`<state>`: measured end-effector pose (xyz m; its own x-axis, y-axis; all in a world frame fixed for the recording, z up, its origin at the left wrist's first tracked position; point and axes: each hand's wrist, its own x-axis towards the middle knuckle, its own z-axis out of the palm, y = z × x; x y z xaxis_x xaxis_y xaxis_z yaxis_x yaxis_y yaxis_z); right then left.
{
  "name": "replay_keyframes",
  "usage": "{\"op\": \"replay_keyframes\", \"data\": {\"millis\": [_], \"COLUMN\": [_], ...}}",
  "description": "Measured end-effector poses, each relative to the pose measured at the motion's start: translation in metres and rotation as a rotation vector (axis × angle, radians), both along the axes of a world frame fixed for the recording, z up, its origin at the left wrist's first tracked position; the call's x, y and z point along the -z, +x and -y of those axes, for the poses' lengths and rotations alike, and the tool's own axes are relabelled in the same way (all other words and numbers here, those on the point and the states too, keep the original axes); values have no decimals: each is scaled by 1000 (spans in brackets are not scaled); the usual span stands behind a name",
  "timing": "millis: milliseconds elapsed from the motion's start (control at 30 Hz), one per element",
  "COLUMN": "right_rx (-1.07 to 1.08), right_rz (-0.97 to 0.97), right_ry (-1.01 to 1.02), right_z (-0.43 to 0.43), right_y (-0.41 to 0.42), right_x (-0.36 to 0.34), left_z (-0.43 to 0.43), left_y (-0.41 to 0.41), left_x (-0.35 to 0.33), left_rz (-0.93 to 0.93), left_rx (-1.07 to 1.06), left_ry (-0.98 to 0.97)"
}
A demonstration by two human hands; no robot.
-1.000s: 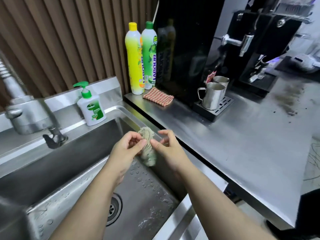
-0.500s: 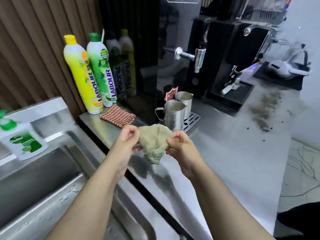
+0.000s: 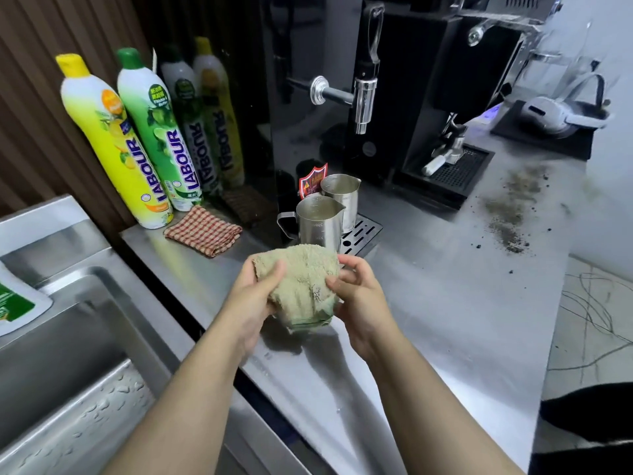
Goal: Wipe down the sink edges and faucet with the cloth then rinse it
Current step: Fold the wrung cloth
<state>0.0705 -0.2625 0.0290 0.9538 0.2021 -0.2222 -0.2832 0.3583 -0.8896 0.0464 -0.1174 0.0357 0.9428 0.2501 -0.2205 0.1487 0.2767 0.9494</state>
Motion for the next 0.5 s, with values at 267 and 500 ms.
{"op": "replay_keyframes", "data": {"millis": [267, 500], "right_rx": [-201, -112], "right_rz": [-90, -99], "right_ry": [-4, -48], "right_z": [-6, -13], "right_y": [-14, -26], "right_x": [-8, -6], "left_z": [-20, -27], "left_y": [7, 8], "left_x": [-3, -3], "left_rz": [79, 176], "left_rx": [96, 16], "left_ry": [144, 804]}}
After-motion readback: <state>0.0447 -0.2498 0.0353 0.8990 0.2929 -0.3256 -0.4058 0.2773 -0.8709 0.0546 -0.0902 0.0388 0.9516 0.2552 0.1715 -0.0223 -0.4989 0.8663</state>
